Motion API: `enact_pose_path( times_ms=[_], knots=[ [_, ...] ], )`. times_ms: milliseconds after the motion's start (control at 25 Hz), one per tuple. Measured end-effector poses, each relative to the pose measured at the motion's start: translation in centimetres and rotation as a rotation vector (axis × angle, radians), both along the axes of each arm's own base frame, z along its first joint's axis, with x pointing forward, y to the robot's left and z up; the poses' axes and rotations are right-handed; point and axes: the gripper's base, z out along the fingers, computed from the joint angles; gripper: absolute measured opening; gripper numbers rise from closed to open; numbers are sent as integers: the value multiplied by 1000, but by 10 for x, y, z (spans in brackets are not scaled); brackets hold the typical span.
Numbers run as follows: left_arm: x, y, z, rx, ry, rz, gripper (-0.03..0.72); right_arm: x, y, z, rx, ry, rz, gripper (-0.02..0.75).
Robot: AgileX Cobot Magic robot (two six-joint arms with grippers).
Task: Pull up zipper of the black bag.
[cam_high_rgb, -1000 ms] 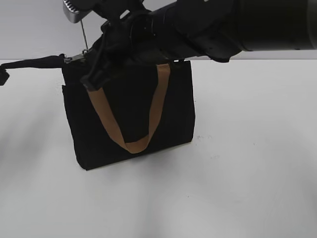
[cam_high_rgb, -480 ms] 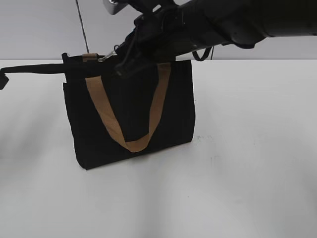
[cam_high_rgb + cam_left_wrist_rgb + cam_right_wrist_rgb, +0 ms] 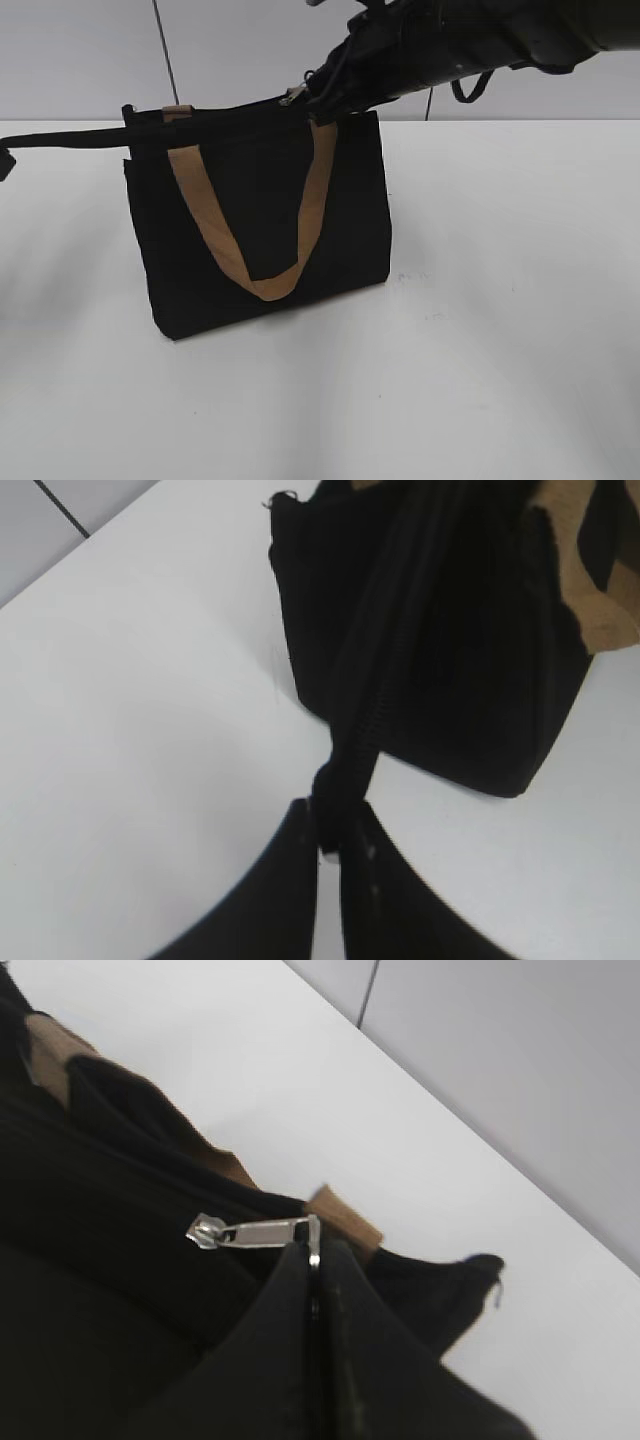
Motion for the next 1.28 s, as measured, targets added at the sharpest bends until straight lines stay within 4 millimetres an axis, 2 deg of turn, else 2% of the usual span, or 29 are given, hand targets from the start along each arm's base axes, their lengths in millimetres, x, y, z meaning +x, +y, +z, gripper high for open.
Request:
enact_pose_path(
  times_ms=[280, 640, 720, 760, 840, 920, 1000, 1120, 1280],
  knots=[
    [0, -1, 0, -11, 0, 3, 29, 11, -30, -3, -28, 36, -26, -1],
    [0, -1, 1, -17, -1, 5, 29, 9, -32, -3, -29, 66, -3, -1],
    [0, -1, 1, -16, -1, 5, 36, 7, -32, -1, -27, 68, 5, 24],
    [0, -1, 1, -16, -1, 5, 48, 6, -33, 2, -26, 62, 5, 61],
    [0, -1, 1, -15, -1, 5, 110, 5, -36, 8, -25, 49, 5, 157],
    [0, -1, 1, -17, -3, 7, 207, 2, -37, 16, -19, 36, 10, 259],
    [1, -1, 2, -32, -8, 17, 331, -2, -38, 22, -14, 33, 21, 328],
    [2, -2, 3, -58, -18, 33, 449, -8, -38, 32, -6, 32, 46, 360],
    [3, -2, 4, -77, -24, 43, 484, -23, -38, 48, -14, 34, 120, 367]
  ],
)
